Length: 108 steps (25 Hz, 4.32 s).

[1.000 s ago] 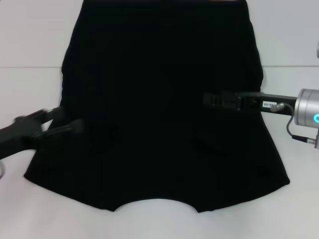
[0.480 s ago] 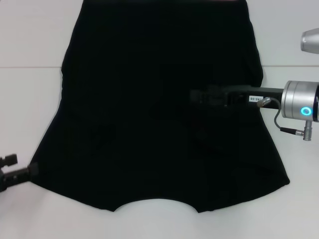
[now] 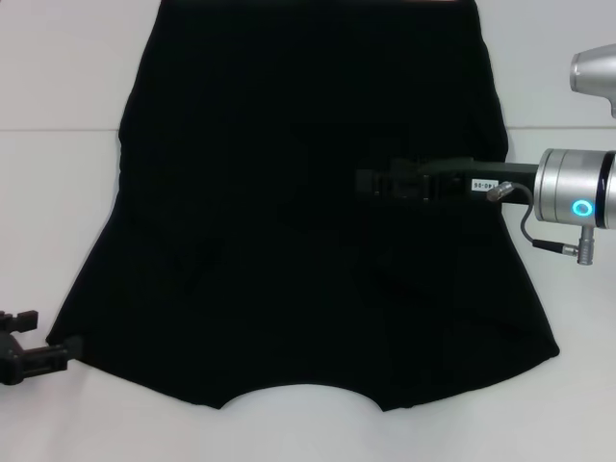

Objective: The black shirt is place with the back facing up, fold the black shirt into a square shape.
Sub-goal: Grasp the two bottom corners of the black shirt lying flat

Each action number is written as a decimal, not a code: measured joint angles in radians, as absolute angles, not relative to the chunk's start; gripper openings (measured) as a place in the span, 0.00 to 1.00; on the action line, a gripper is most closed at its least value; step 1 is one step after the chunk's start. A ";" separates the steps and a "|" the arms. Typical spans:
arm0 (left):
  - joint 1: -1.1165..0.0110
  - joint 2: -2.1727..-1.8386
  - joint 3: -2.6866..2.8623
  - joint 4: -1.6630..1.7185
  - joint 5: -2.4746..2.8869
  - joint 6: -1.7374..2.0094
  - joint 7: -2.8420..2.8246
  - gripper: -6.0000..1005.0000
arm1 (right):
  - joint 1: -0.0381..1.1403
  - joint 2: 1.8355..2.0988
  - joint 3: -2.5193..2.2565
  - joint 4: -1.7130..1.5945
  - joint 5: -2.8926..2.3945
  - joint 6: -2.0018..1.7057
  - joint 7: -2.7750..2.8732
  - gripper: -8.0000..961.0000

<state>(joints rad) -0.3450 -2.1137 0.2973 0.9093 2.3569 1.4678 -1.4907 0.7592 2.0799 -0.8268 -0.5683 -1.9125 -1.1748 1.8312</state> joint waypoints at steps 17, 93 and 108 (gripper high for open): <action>-0.366 -2.125 0.390 0.889 2.387 1.338 -1.493 0.89 | 0.757 2.084 -0.821 -0.568 -1.911 -1.172 1.832 0.89; -0.427 -2.112 0.371 0.882 2.383 1.486 -1.577 0.06 | 0.497 1.845 -0.791 -0.580 -2.042 -1.421 2.175 0.80; -0.443 -2.115 0.373 0.879 2.374 1.485 -1.577 0.06 | 0.538 1.874 -0.736 -0.570 -2.271 -1.432 2.188 0.80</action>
<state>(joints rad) -0.4431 -2.1153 0.3727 0.8789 2.3744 1.4847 -1.5769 0.5376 1.8743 -0.7362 -0.5698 -2.2713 -1.4319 2.1881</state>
